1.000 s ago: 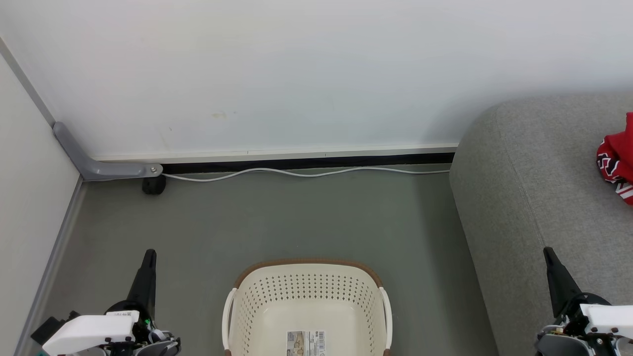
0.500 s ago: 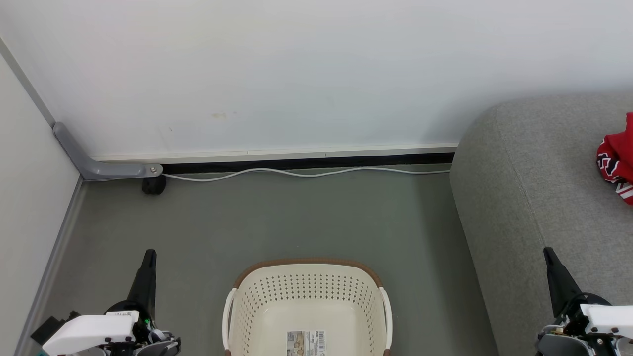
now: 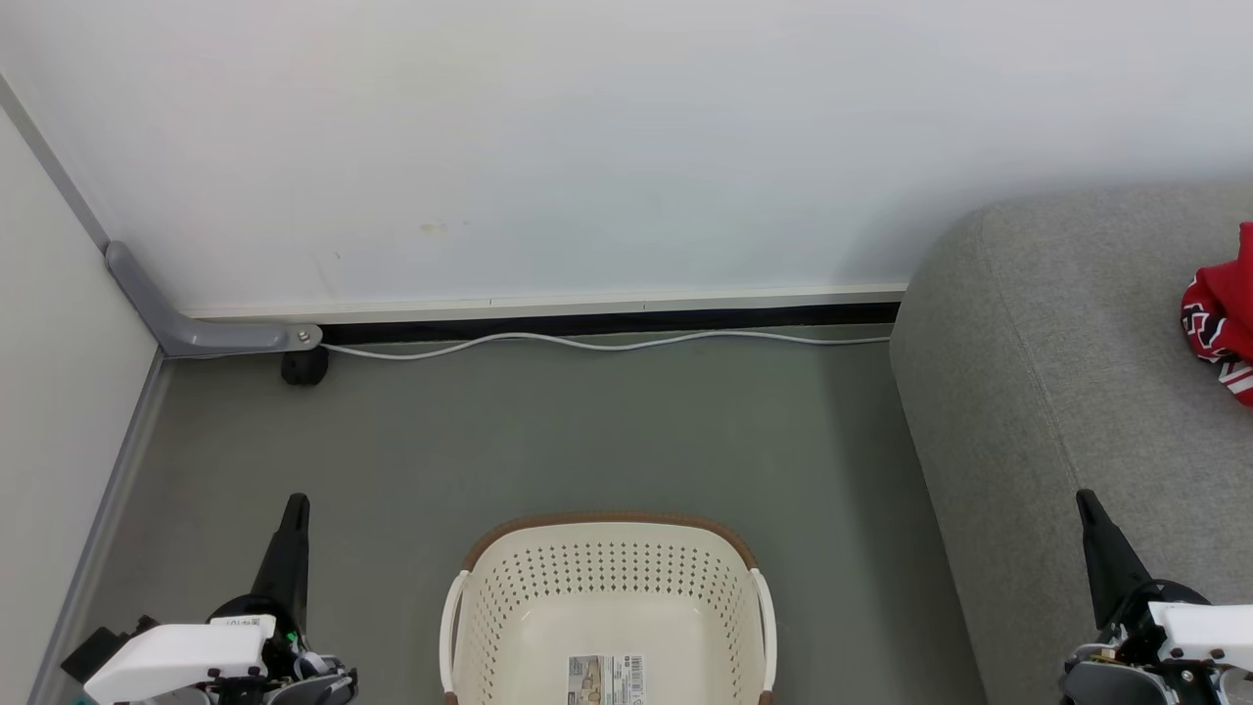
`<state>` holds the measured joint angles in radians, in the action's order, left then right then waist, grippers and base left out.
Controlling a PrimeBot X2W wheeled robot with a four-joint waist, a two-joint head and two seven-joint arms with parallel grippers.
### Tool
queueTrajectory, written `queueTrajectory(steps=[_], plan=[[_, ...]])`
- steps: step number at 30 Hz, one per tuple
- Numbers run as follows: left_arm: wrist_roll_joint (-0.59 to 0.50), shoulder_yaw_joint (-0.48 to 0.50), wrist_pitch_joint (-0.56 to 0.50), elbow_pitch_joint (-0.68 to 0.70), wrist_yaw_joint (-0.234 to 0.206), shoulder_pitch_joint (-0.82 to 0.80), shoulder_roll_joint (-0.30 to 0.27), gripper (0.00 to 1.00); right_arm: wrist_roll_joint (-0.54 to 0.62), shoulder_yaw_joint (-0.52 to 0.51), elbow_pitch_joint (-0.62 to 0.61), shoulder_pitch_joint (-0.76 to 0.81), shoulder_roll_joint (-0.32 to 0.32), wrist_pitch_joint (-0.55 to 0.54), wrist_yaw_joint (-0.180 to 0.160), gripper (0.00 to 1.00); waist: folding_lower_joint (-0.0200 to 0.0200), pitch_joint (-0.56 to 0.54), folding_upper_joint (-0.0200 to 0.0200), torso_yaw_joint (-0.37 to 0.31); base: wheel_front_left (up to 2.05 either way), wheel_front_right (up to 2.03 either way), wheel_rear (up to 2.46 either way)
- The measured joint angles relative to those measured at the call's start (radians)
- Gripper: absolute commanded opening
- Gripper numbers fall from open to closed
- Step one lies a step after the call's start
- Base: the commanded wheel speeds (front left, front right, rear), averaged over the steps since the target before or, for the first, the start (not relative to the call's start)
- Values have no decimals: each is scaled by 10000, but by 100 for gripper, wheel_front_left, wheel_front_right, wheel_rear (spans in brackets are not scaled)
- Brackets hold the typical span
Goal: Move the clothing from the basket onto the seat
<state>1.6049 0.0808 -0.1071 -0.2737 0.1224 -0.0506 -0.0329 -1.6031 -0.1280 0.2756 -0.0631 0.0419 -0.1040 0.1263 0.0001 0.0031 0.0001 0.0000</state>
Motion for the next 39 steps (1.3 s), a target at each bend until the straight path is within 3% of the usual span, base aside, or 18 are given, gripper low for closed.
queueTrajectory(steps=[39], plan=[[0,0,0,2,0,0,0,0,0,-12,0,-1,-8,-2,0,0,0,0,0,0,0,0,0]])
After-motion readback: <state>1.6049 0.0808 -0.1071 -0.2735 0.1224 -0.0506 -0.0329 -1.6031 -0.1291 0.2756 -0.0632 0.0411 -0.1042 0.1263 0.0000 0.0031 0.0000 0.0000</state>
